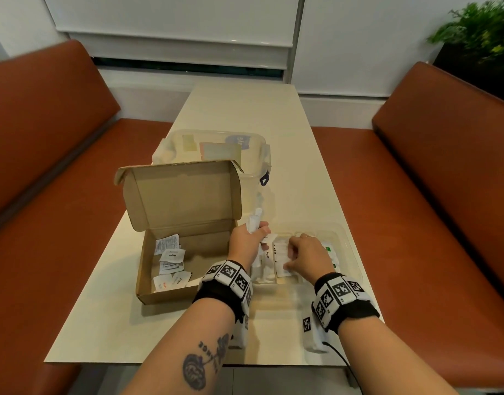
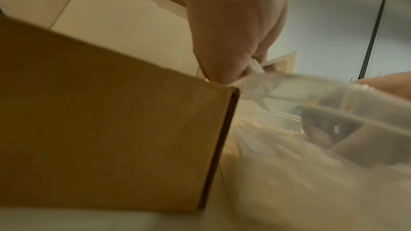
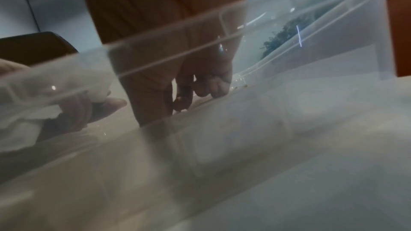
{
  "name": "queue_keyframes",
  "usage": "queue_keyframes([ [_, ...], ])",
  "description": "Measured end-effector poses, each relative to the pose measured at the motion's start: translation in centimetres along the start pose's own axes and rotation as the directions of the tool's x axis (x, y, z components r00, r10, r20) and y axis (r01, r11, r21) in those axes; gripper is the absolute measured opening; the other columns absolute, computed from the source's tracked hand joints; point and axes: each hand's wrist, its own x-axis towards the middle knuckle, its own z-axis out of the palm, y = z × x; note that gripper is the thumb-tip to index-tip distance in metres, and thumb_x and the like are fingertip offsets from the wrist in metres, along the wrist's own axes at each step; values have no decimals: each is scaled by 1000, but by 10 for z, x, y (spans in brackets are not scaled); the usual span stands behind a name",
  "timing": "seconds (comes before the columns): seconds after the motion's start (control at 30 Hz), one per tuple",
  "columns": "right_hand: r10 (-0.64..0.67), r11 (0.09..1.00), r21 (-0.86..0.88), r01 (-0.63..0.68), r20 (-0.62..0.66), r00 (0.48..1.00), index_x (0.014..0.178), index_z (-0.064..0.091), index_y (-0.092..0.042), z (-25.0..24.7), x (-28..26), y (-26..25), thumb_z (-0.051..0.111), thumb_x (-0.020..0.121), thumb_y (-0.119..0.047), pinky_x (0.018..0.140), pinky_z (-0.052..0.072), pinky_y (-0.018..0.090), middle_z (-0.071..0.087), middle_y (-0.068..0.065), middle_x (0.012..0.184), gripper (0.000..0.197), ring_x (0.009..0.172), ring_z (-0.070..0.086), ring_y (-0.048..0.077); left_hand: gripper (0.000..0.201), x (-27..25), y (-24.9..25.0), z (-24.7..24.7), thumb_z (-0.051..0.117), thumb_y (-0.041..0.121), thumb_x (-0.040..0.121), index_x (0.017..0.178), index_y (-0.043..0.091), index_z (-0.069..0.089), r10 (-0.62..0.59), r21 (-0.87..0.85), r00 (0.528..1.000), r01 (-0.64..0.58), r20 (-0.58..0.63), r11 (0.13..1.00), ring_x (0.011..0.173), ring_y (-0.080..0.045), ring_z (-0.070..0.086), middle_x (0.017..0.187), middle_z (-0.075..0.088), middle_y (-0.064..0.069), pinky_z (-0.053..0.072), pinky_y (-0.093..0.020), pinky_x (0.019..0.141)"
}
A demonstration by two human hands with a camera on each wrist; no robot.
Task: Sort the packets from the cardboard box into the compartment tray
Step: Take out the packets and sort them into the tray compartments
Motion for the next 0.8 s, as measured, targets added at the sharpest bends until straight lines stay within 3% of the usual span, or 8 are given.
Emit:
queue_keyframes([
  [0.1, -14, 999, -49, 14, -6, 1000, 61, 47, -20, 3, -1, 0, 77, 68, -16, 64, 37, 24, 47, -1, 83, 31, 78, 47, 17, 17, -1, 0, 0, 62, 4, 89, 103, -2, 66, -2, 1, 1000, 2, 0, 1000, 59, -20, 55, 90, 63, -16, 49, -26, 58],
  [0.37, 12, 999, -31, -14, -57, 998, 61, 48, -19, 7, 1, 0, 73, 75, -24, 65, 38, 24, 47, -1, 82, 29, 78, 46, 16, 16, -1, -1, 0, 61, 2, 89, 104, -2, 66, 26, 34, 1000, -26, 18, 999, 57, -17, 55, 87, 63, -15, 48, -17, 47],
  [0.47, 79, 964, 265, -26, -192, 978, 66, 51, -12, 3, 2, -6, 61, 89, -37, 59, 36, 27, 51, 1, 65, 35, 64, 46, 14, 20, -1, -1, 0, 59, 3, 90, 109, -2, 66, 58, 46, 997, -60, 43, 997, 60, -14, 55, 89, 63, -13, 47, -15, 48],
  [0.53, 125, 866, 499, -29, -161, 979, 68, 58, -8, -4, 4, -14, 57, 90, -44, 56, 40, 24, 60, 2, 61, 42, 58, 51, 9, 21, -1, -2, 0, 61, 5, 90, 110, 1, 67, 79, 69, 995, -83, 58, 994, 64, -11, 58, 86, 65, -8, 47, -12, 50],
  [0.6, 94, 794, 608, -31, -72, 993, 70, 64, -11, -9, 4, -21, 64, 85, -43, 53, 39, 13, 64, -6, 62, 35, 53, 51, -1, 21, 0, -3, -1, 64, 12, 89, 108, 6, 69, 93, 107, 994, -99, 59, 989, 68, -6, 60, 85, 66, -3, 46, -8, 54],
  [0.67, 61, 769, 638, -41, -10, 998, 74, 68, -11, -12, 6, -24, 72, 81, -31, 55, 38, 12, 63, -8, 64, 22, 53, 50, -3, 16, 2, -3, -1, 65, 21, 90, 98, 9, 71, 79, 129, 996, -85, 47, 988, 70, -8, 60, 82, 66, -2, 47, -12, 59],
  [0.73, 75, 765, 641, -61, 5, 997, 78, 71, -9, -15, 8, -22, 75, 79, -22, 56, 38, 14, 64, -5, 66, 14, 55, 51, 0, 19, 3, -3, -3, 66, 31, 89, 77, 16, 67, 64, 155, 998, -65, 9, 986, 63, -8, 58, 69, 63, 3, 46, -17, 57],
  [0.8, 89, 795, 602, -72, 2, 996, 78, 72, -7, -20, 9, -16, 76, 78, -18, 57, 39, 15, 64, -3, 67, 12, 59, 54, 3, 22, 3, -3, -3, 66, 30, 88, 72, 15, 64, 22, 96, 1000, -21, -8, 995, 63, -14, 60, 66, 63, 0, 49, -22, 63],
])
